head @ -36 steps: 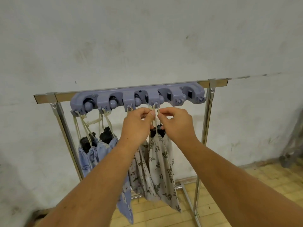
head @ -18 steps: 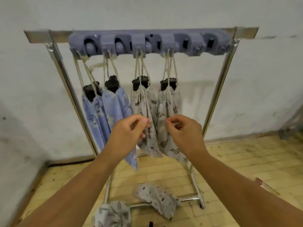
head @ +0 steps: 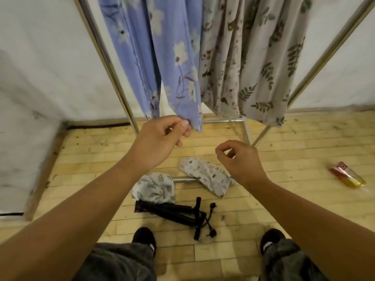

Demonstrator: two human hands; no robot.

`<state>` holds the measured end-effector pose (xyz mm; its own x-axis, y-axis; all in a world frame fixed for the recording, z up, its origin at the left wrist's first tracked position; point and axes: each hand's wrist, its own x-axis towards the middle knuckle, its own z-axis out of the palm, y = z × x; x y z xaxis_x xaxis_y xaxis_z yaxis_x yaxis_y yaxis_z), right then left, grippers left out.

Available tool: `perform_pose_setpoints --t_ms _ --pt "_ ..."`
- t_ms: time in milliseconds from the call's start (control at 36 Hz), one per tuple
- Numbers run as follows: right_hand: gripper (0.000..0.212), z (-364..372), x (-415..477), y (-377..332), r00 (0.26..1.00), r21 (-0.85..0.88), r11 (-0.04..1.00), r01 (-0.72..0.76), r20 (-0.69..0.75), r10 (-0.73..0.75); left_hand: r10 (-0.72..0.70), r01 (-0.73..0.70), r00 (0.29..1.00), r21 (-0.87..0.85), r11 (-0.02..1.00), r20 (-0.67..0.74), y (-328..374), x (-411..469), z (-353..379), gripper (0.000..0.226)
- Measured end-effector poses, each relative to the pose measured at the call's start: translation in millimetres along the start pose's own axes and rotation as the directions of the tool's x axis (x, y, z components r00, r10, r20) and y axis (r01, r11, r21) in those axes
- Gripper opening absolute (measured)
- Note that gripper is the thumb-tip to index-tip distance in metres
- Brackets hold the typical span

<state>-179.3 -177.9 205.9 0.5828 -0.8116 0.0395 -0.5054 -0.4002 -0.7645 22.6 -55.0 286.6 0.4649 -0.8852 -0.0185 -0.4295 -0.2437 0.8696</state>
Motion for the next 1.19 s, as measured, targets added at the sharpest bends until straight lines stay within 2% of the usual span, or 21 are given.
perform_pose_setpoints --t_ms 250,361,444,667,778,1000,1111,1194 --pt "0.006 24.5 8.3 50.5 0.989 -0.099 0.985 -0.141 0.038 0.145 -0.051 0.047 0.993 0.043 0.998 0.110 -35.2 23.3 11.5 0.023" --pt "0.006 32.1 11.8 69.2 0.968 -0.105 0.966 -0.235 0.069 0.243 -0.034 0.007 0.977 0.127 0.992 0.211 -49.5 34.3 25.0 0.025" --pt "0.006 34.5 10.9 87.9 0.963 -0.132 0.960 -0.248 0.073 0.259 -0.029 -0.017 0.965 0.172 0.985 0.262 -65.0 42.1 38.0 0.025" --pt "0.008 33.2 1.7 169.6 0.918 -0.227 0.896 -0.381 0.020 0.395 -0.006 -0.153 0.890 0.309 0.939 0.457 -110.9 63.8 73.0 0.024" --pt "0.013 30.7 -11.5 213.3 0.871 -0.302 0.835 -0.459 0.029 0.490 -0.047 -0.145 0.858 0.330 0.933 0.512 -135.4 70.0 86.9 0.016" --pt "0.013 49.5 -44.8 274.2 0.720 -0.311 0.695 -0.648 0.048 0.692 -0.112 -0.150 0.822 0.403 0.903 0.558 -174.2 84.9 116.4 0.024" --pt "0.019 61.3 -51.7 294.4 0.662 -0.346 0.640 -0.686 0.067 0.746 -0.137 -0.157 0.791 0.414 0.896 0.596 -182.3 86.5 131.0 0.020" --pt "0.023 66.8 -54.6 310.5 0.578 -0.448 0.569 -0.689 0.134 0.805 -0.174 -0.128 0.764 0.410 0.903 0.622 -192.6 88.2 142.8 0.017"
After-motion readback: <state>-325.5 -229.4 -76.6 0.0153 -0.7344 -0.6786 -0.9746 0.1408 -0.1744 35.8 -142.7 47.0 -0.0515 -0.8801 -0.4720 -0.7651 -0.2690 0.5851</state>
